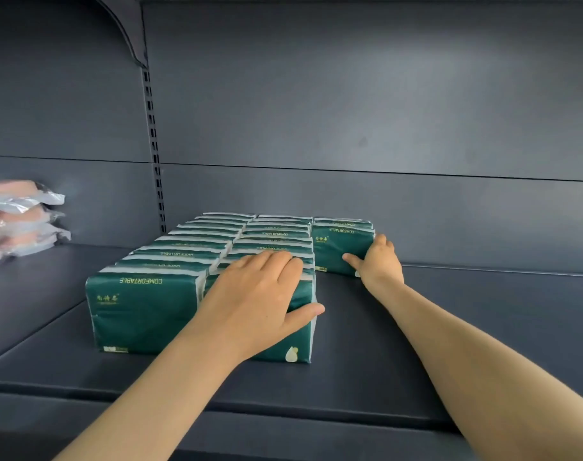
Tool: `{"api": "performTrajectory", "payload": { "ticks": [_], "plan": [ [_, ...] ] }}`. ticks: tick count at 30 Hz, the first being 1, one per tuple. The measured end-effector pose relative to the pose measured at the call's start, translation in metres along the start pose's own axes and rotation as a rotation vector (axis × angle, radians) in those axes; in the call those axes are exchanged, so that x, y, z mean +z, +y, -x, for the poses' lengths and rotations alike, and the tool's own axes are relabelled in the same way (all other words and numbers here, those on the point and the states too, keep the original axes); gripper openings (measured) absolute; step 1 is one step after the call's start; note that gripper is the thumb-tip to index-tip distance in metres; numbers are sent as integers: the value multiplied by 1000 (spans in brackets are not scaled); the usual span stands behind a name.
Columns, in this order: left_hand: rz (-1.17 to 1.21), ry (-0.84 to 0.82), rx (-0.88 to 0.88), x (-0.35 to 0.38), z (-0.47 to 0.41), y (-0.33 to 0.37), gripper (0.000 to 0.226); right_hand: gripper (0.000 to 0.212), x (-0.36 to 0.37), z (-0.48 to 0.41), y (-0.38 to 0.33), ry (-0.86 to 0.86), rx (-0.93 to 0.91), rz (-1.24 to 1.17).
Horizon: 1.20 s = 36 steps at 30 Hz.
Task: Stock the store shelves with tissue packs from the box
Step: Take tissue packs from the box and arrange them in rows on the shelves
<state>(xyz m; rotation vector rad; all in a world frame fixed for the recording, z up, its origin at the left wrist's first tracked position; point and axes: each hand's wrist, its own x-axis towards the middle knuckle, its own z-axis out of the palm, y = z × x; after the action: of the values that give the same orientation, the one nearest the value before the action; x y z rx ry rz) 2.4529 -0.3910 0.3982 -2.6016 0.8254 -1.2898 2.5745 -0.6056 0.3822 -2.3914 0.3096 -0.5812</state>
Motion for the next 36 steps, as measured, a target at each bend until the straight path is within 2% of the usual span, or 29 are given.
{"api": "performTrajectory", "payload": {
  "ticks": [4,18,22,26,28,32,36],
  "plan": [
    [0,25,2,2,-1,0,60,48,3,-16,2,-40,23,-47],
    [-10,37,-12,3,4,2,57,53,12,-33,17,-47,-12,-103],
    [1,-13,-41,-1,3,4,57,52,10,-37,18,-126,16,-130],
    [24,-113,-52,-9,0,5,58,55,-3,-26,16,-206,47,-31],
    [56,-190,-61,-19,-3,6,65,49,-17,-12,13,-244,43,27],
    [68,-455,-76,-34,-10,3,65,45,-56,25,8,-409,-128,257],
    [132,-564,-127,-61,-14,6,66,33,-99,61,3,-505,-233,518]
  ]
}}
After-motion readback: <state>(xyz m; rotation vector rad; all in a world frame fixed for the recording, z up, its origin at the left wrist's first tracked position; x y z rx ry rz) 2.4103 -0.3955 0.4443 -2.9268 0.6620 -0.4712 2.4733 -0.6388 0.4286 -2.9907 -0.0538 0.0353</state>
